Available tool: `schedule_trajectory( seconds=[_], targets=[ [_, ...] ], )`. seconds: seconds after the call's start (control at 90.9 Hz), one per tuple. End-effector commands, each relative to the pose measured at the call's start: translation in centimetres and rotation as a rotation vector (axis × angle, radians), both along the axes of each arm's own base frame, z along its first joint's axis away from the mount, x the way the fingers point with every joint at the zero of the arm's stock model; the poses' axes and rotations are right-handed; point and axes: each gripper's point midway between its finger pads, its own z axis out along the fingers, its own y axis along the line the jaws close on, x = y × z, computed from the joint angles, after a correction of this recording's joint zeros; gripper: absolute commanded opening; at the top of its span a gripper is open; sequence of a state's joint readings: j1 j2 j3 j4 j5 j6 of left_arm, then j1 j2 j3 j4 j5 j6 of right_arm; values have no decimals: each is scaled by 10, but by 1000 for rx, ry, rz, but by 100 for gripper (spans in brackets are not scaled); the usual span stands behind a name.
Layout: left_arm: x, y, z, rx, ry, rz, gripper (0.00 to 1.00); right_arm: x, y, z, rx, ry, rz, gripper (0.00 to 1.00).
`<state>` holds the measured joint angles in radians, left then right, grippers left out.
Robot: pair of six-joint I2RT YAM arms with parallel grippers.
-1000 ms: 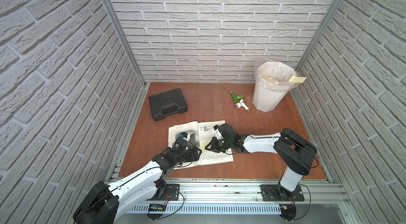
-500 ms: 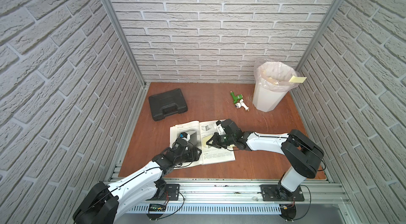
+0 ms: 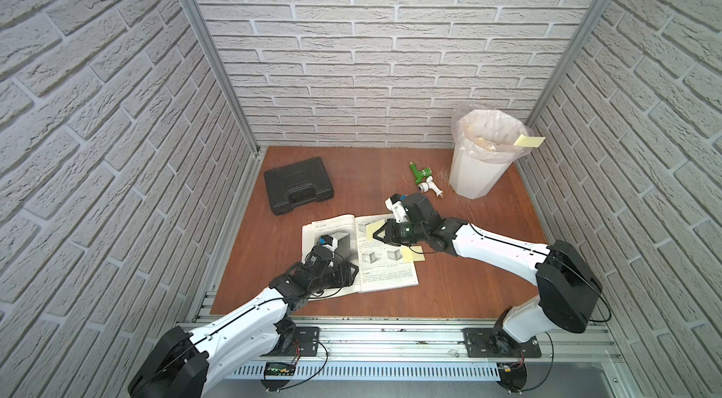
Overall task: Peel off the used sticky note
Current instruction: Place the note in the trash bin.
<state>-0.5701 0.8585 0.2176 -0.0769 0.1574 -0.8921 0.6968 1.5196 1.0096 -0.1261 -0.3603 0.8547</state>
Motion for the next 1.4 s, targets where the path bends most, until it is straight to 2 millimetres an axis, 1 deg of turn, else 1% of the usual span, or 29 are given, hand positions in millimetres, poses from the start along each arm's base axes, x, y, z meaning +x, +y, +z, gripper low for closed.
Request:
schedule_trajectory(
  seconds=[0.0, 0.22, 0.33, 0.418, 0.616, 0.726, 0.836, 0.902, 1.001, 1.133, 1.199, 1.265, 1.309, 1.386],
  targets=[
    [-3, 1, 2, 0, 10, -7, 78, 8, -24, 32, -63, -107, -6, 3],
    [-1, -1, 9, -2, 0, -13, 78, 31, -65, 82, -71, -206, -74, 3],
    [1, -2, 11, -4, -4, -16, 78, 46, -91, 107, -79, -247, -118, 3],
    [1, -3, 14, -2, -9, -22, 78, 60, -117, 130, -75, -285, -177, 3],
    [4, -4, 20, 0, -21, -29, 78, 89, -177, 189, -23, -370, -308, 3],
    [6, -6, 22, -6, -28, -31, 78, 108, -212, 215, 12, -398, -397, 3],
    [6, -7, 24, -6, -32, -35, 78, 130, -249, 234, 44, -408, -481, 3],
    [7, -7, 24, -6, -33, -37, 78, 144, -272, 239, 56, -403, -534, 3],
    [7, -8, 25, -8, -39, -40, 78, 165, -304, 241, 55, -384, -603, 3],
    [8, -8, 26, -13, -45, -43, 78, 189, -341, 231, 25, -338, -674, 3],
    [8, -9, 27, -14, -51, -47, 78, 197, -353, 226, 6, -319, -696, 4],
    [8, -9, 28, -16, -55, -49, 78, 204, -363, 221, -12, -302, -716, 6],
    [8, -9, 29, -15, -59, -48, 78, 209, -368, 217, -20, -284, -722, 8],
    [8, -9, 30, -18, -63, -49, 78, 215, -374, 215, -32, -266, -728, 10]
  ],
)
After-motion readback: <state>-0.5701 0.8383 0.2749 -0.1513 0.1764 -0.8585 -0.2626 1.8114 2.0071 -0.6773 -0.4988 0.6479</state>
